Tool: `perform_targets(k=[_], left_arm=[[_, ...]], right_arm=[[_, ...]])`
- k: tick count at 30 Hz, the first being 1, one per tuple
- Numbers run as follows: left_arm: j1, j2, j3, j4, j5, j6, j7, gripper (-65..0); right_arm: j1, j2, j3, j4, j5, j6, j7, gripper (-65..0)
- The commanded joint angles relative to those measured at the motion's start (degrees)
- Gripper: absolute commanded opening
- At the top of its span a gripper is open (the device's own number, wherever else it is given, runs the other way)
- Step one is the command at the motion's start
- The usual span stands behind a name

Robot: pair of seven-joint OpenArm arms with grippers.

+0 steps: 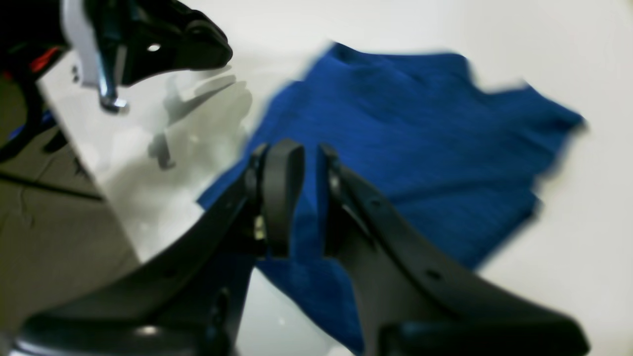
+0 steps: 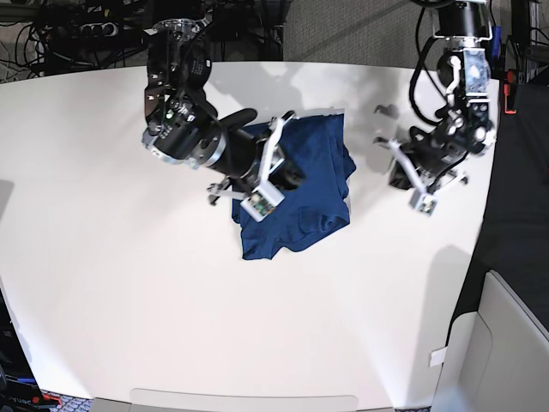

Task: Fold the T-shirt properly
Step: 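Slide the folded shirt with the right gripper and flatten it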

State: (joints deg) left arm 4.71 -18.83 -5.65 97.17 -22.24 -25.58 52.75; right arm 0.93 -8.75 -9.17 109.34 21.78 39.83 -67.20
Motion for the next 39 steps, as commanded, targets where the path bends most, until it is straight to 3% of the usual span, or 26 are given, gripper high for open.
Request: perform_targets(k=[1,9,14,18,28,34,39], left_arm=[[-0.09,-0.91,-2.22,1.69,-0.57,-0.22,-0.58,-58.1],[7.2,-0.73,-11.27,7.32,-0.66,-0.22,-0.31,-58.1],[9.66,2.87,-15.93,10.92,-0.66,-0.22,-0.31,-58.1],[10.54,3.4,-17.69,12.94,-0.66,-0.31,-0.31,-58.1],[10.81,3.14,-21.56,13.47,-0.66,-0.31,-0.22,-58.1],[10.72,3.23,-22.44,13.47,-0.66,-0.31,-0.22,-58.1],[10.89,3.23,-22.53,13.47,-0.66,-0.31,-0.22,-58.1]], right_arm=[[0.87,-0.25,-1.16,0.07,0.68,0.17,1.05,-57.2],[6.24,-0.25,-6.44,-16.55,1.03,0.17,3.59,-57.2],[11.77,-0.25,-6.52,-29.12,0.68,0.17,6.32,-57.2],[14.41,-0.25,-6.52,-34.13,0.68,0.17,6.41,-57.2],[16.08,10.73,-5.91,-35.19,1.12,0.17,6.23,-57.2],[15.55,14.16,2.53,-35.36,0.68,0.17,6.5,-57.2],[16.61,19.17,6.31,-35.01,0.68,0.17,6.41,-57.2]])
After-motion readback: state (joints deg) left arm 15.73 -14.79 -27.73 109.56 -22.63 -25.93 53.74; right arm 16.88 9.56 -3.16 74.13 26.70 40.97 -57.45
